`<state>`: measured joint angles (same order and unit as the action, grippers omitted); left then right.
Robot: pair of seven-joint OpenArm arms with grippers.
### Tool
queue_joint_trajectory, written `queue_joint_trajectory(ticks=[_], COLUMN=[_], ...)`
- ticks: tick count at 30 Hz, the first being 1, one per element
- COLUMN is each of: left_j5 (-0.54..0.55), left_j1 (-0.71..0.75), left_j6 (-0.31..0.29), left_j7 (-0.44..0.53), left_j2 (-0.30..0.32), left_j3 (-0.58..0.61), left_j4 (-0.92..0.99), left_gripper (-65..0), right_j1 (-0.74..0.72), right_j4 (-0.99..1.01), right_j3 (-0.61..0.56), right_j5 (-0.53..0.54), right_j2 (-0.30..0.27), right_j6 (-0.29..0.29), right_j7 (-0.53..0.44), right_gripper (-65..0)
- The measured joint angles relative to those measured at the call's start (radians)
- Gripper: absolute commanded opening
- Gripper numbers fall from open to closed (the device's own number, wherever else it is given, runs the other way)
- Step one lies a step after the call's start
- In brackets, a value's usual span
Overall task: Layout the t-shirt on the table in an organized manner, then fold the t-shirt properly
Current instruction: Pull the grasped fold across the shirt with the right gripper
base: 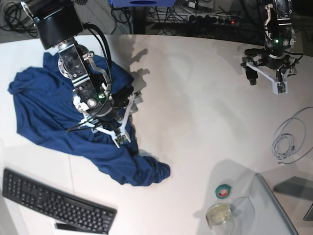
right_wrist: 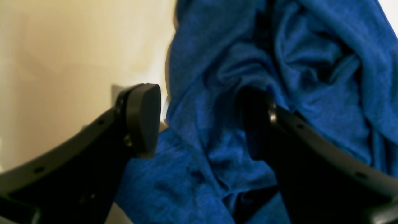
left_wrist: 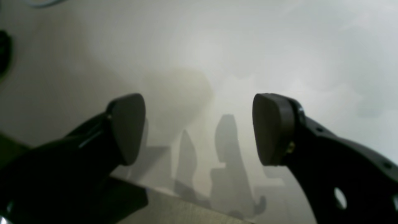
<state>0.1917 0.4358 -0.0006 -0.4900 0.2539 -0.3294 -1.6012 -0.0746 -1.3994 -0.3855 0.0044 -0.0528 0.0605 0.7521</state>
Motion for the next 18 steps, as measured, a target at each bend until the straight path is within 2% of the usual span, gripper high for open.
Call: queue_joint_trajectory(ticks=[5, 11, 14, 15, 16, 18], left_j5=[0.0, -0.001, -0.001, -0.001, -0.001, -0.001], left_j1=[0.005, -0.001, 0.0, 0.0, 0.0, 0.0], left_j6=[0.001, 0.0, 0.001, 0.001, 0.001, 0.001], left_j7=[-0.002, -0.001, -0.001, -0.001, -0.001, -0.001], left_j2=[-0.002, -0.002, -0.002, -0.002, -0.002, -0.002], left_j3=[0.0, 0.005, 0.003, 0.003, 0.003, 0.003], left_j4=[0.0, 0.0, 0.0, 0.0, 0.0, 0.0], left_gripper=[-13.2, -13.2, -13.2, -13.2, -13.2, -13.2], right_j1=[-0.012, -0.108, -0.118, -0.118, -0.118, -0.118], right_j4=[0.001, 0.281, 0.317, 0.318, 0.318, 0.317], right_j3=[-0.065, -0.072, -0.072, -0.072, -0.072, -0.073], right_j5=[0.002, -0.004, -0.002, -0.002, -0.002, 0.002], right_j2=[0.021, 0.047, 0.048, 0.048, 0.05, 0.051], right_j6=[0.0, -0.009, -0.011, -0.01, -0.011, -0.008], right_j7=[-0.048, -0.132, -0.162, -0.162, -0.162, -0.158], right_gripper=[-26.6, -26.7, -28.1, -32.0, -39.0, -59.3])
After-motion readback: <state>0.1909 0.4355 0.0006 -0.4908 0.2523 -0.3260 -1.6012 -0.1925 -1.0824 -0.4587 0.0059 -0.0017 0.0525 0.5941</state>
